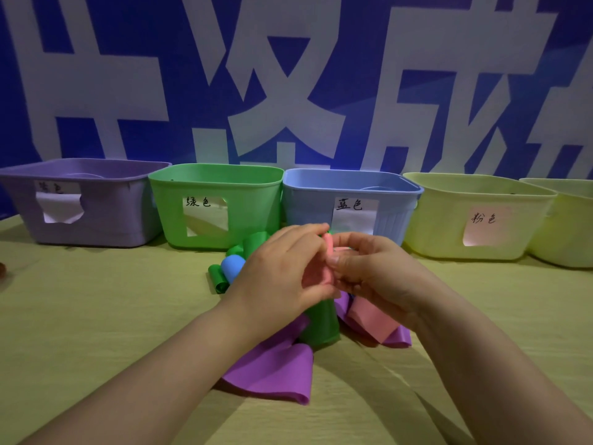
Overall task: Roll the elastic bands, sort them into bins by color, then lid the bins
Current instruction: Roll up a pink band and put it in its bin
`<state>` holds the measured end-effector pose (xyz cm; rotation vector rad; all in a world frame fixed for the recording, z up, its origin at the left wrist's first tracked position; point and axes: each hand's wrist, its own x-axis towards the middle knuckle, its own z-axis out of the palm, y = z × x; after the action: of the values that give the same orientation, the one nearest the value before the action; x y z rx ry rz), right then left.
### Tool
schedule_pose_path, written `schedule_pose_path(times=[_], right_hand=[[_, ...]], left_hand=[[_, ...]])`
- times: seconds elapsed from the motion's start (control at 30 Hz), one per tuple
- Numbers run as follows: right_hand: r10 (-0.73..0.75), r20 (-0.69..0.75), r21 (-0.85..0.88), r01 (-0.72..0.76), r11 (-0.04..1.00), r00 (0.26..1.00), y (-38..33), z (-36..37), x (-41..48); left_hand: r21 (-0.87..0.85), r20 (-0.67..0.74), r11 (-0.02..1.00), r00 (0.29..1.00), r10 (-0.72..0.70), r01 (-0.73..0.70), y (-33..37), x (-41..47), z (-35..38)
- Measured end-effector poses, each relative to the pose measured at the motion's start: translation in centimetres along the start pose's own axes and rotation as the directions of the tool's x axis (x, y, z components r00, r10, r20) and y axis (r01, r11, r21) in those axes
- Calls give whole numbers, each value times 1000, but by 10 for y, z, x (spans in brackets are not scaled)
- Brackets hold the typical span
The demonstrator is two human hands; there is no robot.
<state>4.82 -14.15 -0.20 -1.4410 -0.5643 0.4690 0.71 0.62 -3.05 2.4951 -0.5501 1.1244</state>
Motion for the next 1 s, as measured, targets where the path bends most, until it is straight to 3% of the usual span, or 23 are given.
schedule_pose_path(times=[0.37, 0.77, 1.0], right_hand=[[89, 32, -24, -88, 996, 996, -3, 1, -1], [-75, -205, -73, 61, 995, 976, 2, -1, 5], [-63, -183, -59, 53, 997, 981, 2, -2, 5]], left_hand=[[43, 21, 999, 999, 25, -26, -2, 0, 3], [112, -94, 994, 996, -5, 16, 1, 3, 3], [165, -84, 985, 995, -44, 58, 2, 3, 1]])
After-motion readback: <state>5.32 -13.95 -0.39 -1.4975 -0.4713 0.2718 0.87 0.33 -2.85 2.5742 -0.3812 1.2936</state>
